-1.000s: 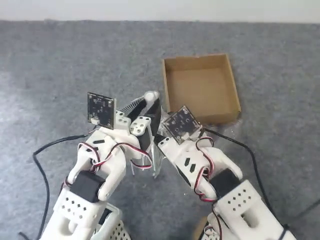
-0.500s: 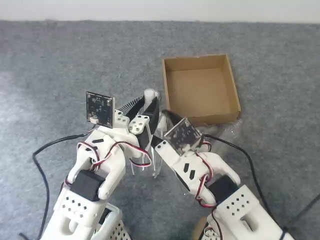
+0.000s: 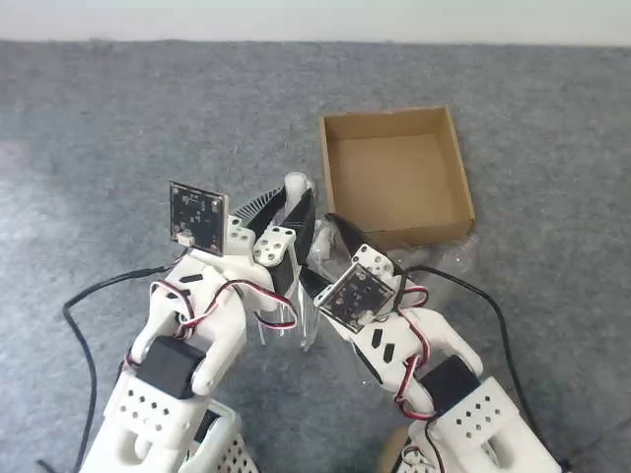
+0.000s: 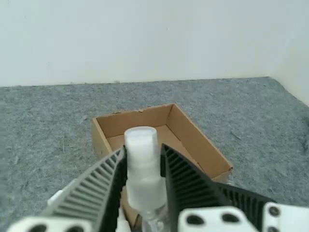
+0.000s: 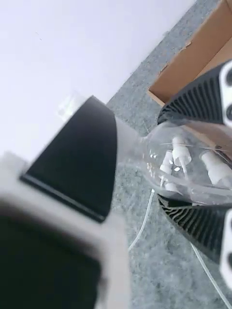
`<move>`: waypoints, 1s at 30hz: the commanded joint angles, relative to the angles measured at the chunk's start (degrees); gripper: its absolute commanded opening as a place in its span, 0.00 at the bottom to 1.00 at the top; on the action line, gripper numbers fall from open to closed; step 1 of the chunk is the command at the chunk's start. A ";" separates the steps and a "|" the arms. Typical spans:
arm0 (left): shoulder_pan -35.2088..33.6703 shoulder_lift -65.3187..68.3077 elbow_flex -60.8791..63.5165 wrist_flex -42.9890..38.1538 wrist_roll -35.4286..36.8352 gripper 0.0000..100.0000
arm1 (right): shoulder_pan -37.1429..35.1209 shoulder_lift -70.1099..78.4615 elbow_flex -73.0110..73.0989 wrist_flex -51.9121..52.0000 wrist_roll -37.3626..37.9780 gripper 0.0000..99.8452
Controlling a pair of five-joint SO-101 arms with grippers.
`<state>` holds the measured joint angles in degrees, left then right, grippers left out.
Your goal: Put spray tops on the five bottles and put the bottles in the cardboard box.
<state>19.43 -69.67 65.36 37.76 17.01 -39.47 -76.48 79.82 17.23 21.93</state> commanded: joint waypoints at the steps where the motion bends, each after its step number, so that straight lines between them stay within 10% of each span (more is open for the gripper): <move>1: -0.53 0.18 -0.92 1.05 -1.58 0.16 | 0.75 -4.97 -2.20 -0.66 -1.23 0.01; 30: -1.93 0.09 -15.96 19.69 -8.26 0.27 | 5.49 6.99 -4.40 -9.45 -9.41 0.01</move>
<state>18.81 -68.97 52.09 57.10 9.01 -35.78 -75.60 80.79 10.37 15.69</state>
